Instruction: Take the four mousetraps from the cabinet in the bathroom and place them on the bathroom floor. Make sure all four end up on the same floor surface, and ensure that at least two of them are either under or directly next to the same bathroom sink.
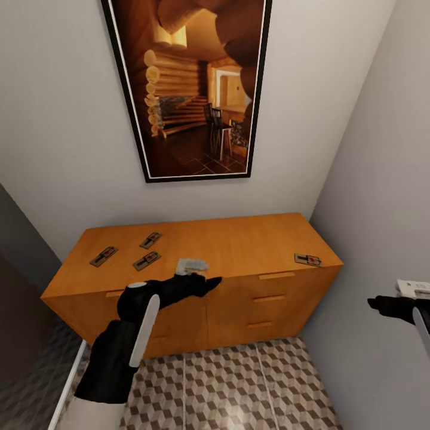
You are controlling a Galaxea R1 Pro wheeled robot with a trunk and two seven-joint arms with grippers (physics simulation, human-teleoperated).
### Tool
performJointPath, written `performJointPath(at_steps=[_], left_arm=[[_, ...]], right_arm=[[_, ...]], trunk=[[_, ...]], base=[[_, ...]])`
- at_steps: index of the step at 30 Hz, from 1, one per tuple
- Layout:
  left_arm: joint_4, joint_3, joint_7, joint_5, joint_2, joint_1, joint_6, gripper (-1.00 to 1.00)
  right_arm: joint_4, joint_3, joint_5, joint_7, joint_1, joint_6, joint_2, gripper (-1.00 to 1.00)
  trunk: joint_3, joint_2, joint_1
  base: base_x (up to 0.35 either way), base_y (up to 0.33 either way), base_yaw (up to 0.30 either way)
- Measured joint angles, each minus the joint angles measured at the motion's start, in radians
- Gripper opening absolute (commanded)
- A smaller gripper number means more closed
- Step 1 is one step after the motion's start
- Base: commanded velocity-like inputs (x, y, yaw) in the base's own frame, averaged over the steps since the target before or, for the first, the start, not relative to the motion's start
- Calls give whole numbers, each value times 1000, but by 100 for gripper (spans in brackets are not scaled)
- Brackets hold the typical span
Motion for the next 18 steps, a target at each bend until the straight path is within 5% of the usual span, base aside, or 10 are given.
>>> performJointPath(at_steps=[6,11,13,14,15,18], left_arm=[[4,-6,-39,1,-7,-214,30,100],[17,-7,-25,-5,-7,-325,68,100],[36,-8,17,-7,-7,-392,100,100],[132,-8,140,-10,-8,-508,128,100],[151,-8,160,0,-8,-560,132,100],[243,-7,203,-6,-8,-614,137,100]], right_arm=[[32,8,0,1,-107,29,4,100],[97,22,2,3,-220,38,5,100],[152,49,3,2,-293,38,6,100],[267,117,-1,0,-410,38,7,100],[285,131,4,-1,-446,38,7,100],[340,165,3,-1,-516,38,12,100]], trunk=[[0,0,0],[0,0,0],[0,0,0],[0,1,1],[0,0,0],[0,0,0]], base=[[0,0,0],[0,0,0],[0,0,0],[0,0,0],[0,0,0],[0,0,0]])
